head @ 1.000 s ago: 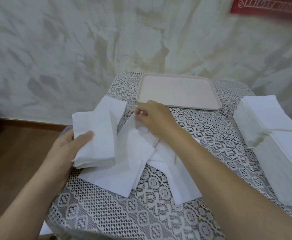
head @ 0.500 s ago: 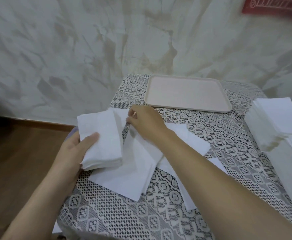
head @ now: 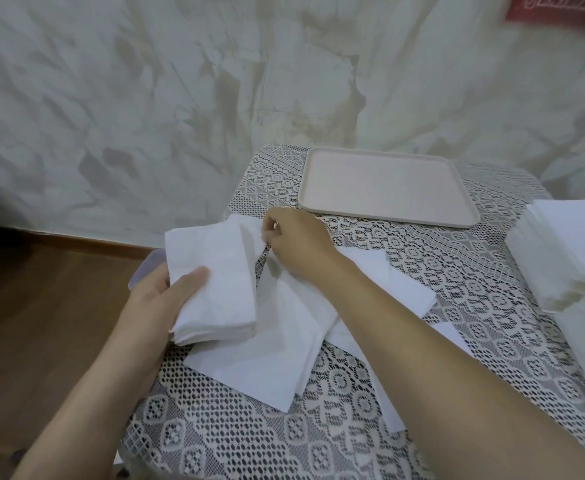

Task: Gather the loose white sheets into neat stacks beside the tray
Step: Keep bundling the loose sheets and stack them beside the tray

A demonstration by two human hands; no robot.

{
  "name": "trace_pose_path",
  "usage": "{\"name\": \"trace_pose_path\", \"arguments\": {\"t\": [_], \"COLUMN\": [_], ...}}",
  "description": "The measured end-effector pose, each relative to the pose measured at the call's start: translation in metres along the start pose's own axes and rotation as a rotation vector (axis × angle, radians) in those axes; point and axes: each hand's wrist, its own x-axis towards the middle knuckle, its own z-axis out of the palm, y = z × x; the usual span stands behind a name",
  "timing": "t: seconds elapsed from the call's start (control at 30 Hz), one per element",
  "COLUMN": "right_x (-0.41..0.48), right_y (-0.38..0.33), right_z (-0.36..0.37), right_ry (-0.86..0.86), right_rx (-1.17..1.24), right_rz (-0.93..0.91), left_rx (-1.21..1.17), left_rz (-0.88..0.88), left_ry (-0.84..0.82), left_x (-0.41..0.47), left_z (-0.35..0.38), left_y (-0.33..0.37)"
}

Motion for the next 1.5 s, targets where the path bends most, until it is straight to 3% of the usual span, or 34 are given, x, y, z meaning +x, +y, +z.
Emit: {"name": "trace_pose_path", "arguments": {"t": [0.27,0.4,0.63,0.73,0.87,1.03,1.33,1.5], "right_x": [-0.040,-0.101,-0.163,-0.163,-0.148,-0.112,-0.090,-0.101], "right_y": [0.022,0.066,0.096,0.066,0.022,0.005,0.011,0.017], "right_z": [-0.061,-0.105,-0.120,-0.109,-0.072,-0.054,-0.037,-0.078], "right_ry": [0.069,0.034,0.011,0.054,-0.107,-0.184,-0.166,-0.090], "right_rx": [0.148,0.190,-0.007,-0.056,-0.057,-0.178,-0.037,0.102], "right_rz": [0.046,0.167,0.290,0.201,0.080,0.122,0.168,0.199], "left_rx": [-0.023,-0.051,0.018,-0.015,-0.014,-0.014,-0.052,-0.061], "left_rz": [-0.005,-0.041,-0.099,-0.095,-0.084,-0.078,-0.048,-0.037], "left_ry": [-0.036,-0.063,-0.067,-0.043,-0.055,-0.039,-0.047,-0.055], "left_x": [-0.004,-0.012,-0.018,-0.014,-0.017,-0.015,-0.012,-0.015], "left_z": [0.003,0.015,0.041,0.041,0.039,0.033,0.028,0.027], "left_y": [0.005,0.009,0.016,0.013,0.011,0.010,0.010,0.013]}}
